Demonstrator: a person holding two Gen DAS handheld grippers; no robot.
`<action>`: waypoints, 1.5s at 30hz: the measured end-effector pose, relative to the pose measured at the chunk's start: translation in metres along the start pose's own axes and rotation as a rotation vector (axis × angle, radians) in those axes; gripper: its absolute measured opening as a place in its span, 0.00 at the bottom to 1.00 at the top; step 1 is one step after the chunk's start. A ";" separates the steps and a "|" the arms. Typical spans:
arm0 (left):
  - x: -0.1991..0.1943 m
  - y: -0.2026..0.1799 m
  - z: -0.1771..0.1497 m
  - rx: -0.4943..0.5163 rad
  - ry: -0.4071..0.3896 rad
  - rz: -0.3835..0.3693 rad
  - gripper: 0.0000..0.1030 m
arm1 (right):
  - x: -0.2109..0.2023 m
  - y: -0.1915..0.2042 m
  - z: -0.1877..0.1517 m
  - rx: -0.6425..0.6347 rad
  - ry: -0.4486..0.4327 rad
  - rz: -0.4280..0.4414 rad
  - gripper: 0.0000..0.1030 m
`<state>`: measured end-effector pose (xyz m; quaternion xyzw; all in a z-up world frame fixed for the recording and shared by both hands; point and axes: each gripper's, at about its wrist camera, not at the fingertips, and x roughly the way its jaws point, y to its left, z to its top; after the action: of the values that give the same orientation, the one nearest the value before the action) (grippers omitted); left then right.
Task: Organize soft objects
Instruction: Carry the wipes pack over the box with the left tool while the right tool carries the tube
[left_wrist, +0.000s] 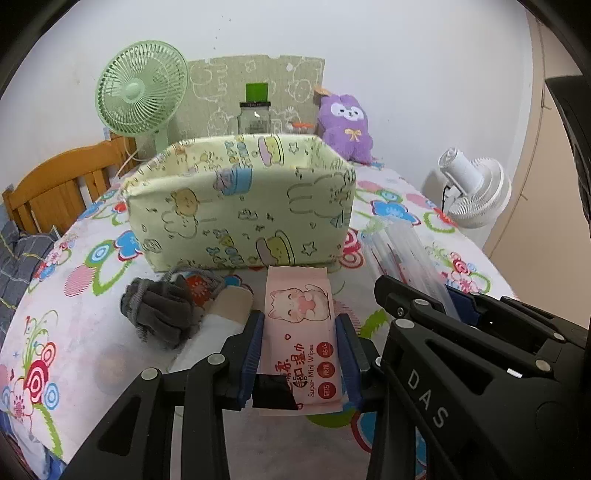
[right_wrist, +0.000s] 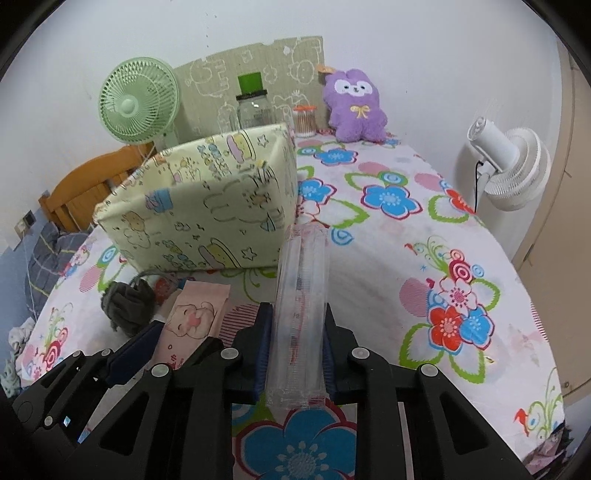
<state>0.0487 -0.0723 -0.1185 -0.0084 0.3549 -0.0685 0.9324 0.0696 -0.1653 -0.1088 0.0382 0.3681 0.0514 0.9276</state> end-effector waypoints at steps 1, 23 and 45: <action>-0.003 0.001 0.001 -0.002 -0.005 0.002 0.38 | -0.003 0.001 0.001 -0.002 -0.004 0.001 0.26; -0.064 0.008 0.032 -0.003 -0.108 -0.013 0.38 | -0.067 0.026 0.031 -0.022 -0.108 0.013 0.26; -0.085 0.023 0.063 -0.002 -0.170 0.003 0.38 | -0.085 0.046 0.064 -0.044 -0.165 0.030 0.26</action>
<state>0.0299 -0.0404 -0.0167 -0.0148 0.2743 -0.0658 0.9593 0.0492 -0.1324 0.0005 0.0272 0.2884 0.0699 0.9546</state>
